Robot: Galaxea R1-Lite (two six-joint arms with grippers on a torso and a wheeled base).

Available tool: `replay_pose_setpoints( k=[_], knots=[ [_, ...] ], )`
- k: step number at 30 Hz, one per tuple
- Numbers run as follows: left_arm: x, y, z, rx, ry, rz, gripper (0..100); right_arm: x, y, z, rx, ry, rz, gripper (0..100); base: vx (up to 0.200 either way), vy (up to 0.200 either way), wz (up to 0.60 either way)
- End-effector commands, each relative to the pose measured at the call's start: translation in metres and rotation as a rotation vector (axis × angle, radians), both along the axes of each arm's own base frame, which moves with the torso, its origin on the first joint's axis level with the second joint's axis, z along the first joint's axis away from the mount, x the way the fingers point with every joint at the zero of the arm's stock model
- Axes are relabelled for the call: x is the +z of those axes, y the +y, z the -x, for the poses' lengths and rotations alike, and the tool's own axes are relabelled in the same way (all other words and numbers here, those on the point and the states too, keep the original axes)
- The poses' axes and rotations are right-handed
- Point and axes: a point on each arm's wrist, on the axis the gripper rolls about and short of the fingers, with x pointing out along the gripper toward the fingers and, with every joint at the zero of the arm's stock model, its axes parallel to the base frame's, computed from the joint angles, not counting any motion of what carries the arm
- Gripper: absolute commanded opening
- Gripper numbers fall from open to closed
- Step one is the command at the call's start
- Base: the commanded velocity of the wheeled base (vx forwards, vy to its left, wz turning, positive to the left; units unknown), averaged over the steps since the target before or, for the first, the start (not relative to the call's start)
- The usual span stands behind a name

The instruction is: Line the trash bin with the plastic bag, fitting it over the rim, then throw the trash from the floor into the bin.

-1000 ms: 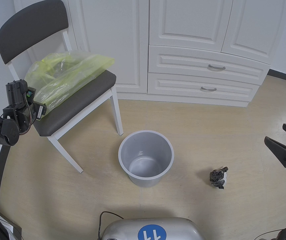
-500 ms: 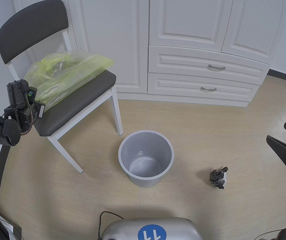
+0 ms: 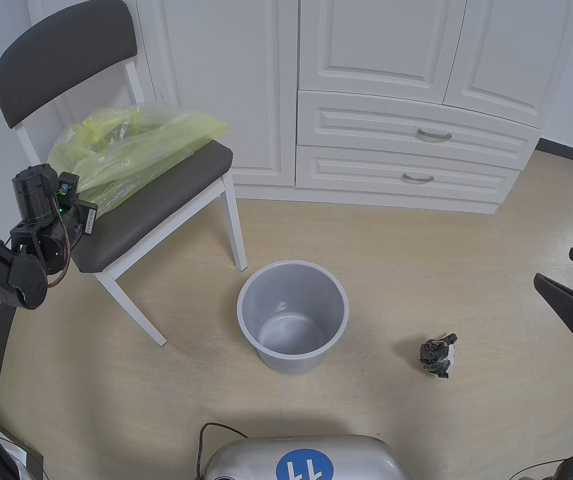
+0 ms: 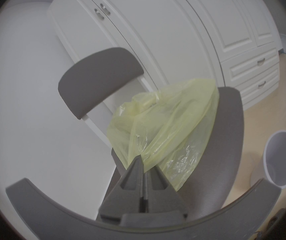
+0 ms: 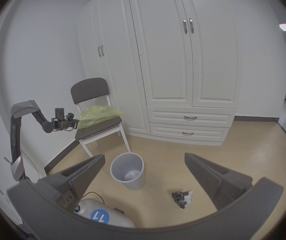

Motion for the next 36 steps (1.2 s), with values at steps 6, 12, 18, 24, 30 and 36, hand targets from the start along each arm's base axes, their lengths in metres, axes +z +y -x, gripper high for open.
replay_pose_setpoints(
  k=[6, 12, 18, 24, 30, 36],
  knots=[
    [0.010, -0.029, 0.046, -0.194, -0.081, 0.089, 0, 0.004, -0.010, 0.010, -0.030, -0.054, 0.001, 100, 0.000, 0.000, 0.00],
    [0.021, -0.057, 0.072, -0.305, -0.129, 0.218, 0, -0.003, -0.009, -0.002, -0.091, -0.017, 0.063, 100, 0.000, 0.000, 0.00],
    [0.022, -0.069, 0.087, -0.360, -0.129, 0.252, 0, -0.005, -0.006, -0.008, -0.100, 0.003, 0.077, 100, 0.000, 0.000, 0.00],
    [0.020, -0.087, 0.101, -0.434, -0.124, 0.353, 0, -0.010, 0.001, -0.020, -0.102, 0.049, 0.101, 100, 0.000, 0.000, 0.00],
    [0.024, -0.097, 0.115, -0.531, -0.129, 0.432, 0, -0.015, 0.008, -0.031, -0.100, 0.039, 0.098, 100, 0.000, 0.000, 0.00],
    [0.032, -0.102, 0.128, -0.616, -0.149, 0.448, 0, -0.023, 0.018, -0.042, -0.085, 0.048, 0.103, 100, 0.000, 0.000, 0.00]
  ],
)
